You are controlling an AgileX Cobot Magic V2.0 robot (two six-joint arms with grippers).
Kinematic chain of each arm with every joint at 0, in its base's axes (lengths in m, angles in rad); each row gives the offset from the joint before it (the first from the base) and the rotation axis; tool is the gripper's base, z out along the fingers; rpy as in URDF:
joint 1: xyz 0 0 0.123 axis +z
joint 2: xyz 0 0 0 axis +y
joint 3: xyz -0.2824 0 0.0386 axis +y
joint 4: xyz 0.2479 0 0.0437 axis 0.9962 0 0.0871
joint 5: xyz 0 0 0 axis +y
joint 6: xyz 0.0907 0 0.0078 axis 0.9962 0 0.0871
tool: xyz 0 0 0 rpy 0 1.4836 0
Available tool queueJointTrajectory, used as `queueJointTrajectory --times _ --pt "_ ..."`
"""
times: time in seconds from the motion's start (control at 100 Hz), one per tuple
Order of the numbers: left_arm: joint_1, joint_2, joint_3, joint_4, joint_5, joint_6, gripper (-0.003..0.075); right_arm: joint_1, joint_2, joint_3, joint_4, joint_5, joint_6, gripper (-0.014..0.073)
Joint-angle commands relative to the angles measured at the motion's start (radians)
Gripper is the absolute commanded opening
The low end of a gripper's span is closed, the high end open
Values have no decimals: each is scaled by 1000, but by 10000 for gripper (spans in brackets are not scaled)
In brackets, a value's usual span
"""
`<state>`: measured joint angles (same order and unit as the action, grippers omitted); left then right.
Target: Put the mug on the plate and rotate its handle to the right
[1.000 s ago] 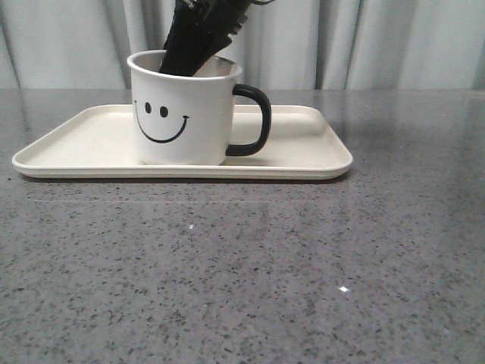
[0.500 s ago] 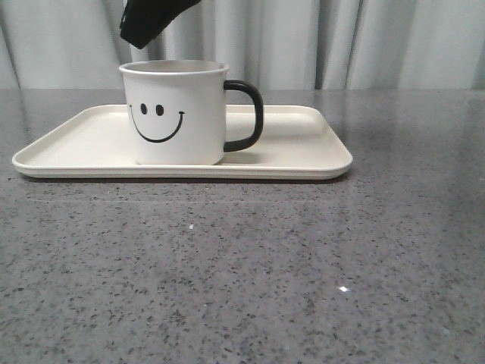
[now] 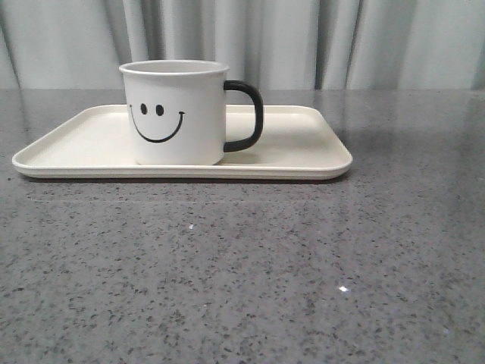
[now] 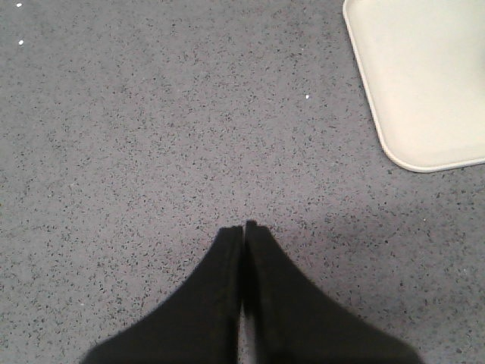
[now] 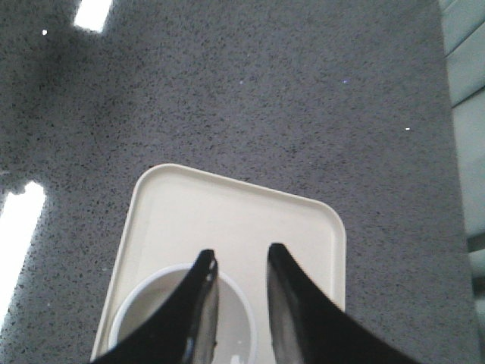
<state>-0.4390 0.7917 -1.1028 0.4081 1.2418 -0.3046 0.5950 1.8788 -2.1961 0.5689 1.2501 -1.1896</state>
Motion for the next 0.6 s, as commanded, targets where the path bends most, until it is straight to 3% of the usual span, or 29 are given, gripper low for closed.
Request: queueJointTrajectory --times 0.0,0.28,0.59 --pt "-5 -3 -23 20 -69 -7 -20 -19 -106 -32 1 -63 60 188" --pt "-5 -3 -23 20 -108 -9 -20 -196 -243 -31 -33 -112 283 186" --pt "-5 -3 -23 20 -146 -9 -20 -405 -374 -26 16 -129 346 182"
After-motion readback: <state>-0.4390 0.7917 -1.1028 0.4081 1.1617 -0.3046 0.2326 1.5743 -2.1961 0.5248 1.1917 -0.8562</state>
